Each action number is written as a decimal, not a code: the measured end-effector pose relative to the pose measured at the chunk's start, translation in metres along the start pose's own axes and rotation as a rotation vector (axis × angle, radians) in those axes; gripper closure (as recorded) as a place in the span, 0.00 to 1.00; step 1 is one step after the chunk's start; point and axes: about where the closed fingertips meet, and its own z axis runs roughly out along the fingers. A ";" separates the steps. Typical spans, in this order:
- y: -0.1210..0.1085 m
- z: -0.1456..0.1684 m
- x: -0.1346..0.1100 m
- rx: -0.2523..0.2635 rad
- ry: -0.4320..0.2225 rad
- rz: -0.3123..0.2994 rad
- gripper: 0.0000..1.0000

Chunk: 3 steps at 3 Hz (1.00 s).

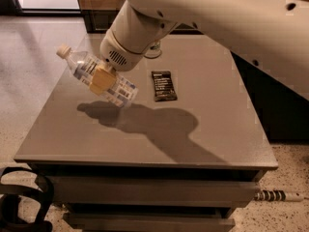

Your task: Knock blue plastic bottle over

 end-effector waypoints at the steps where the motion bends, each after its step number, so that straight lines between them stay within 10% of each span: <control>1: 0.017 0.011 0.003 -0.096 0.059 0.013 1.00; 3: 0.016 0.050 0.017 -0.102 0.210 0.029 1.00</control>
Offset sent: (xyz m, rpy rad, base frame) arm -0.0203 0.0017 -0.0437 -0.1125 0.1586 -0.0074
